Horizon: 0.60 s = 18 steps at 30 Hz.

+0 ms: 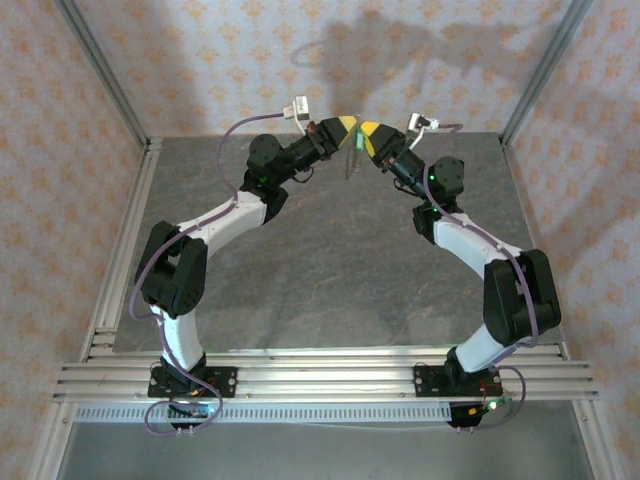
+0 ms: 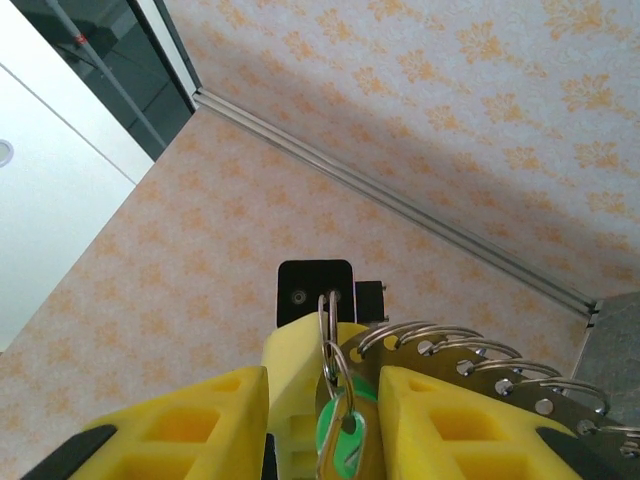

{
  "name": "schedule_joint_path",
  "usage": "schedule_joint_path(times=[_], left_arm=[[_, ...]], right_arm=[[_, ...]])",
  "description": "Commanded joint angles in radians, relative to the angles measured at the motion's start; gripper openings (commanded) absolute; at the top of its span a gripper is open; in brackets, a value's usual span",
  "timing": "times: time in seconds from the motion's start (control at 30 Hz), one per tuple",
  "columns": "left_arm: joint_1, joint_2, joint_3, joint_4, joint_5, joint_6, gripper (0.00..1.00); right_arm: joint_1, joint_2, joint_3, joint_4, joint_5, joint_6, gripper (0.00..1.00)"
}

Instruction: Put the keys on the keyring

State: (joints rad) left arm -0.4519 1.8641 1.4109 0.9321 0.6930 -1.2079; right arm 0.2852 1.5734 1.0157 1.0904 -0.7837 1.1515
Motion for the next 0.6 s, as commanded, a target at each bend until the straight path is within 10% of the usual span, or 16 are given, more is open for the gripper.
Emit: schedule_joint_path(times=[0.0,0.57], left_arm=[[-0.004,0.000,0.033,0.045,-0.015,-0.007,0.00],[-0.004,0.001,0.037,0.044,-0.018,-0.006,0.00]], right_arm=[[-0.010,-0.040,-0.018,0.046,-0.004,-0.021,0.33],[-0.007,-0.035,-0.026,0.063,-0.025,-0.010,0.00]])
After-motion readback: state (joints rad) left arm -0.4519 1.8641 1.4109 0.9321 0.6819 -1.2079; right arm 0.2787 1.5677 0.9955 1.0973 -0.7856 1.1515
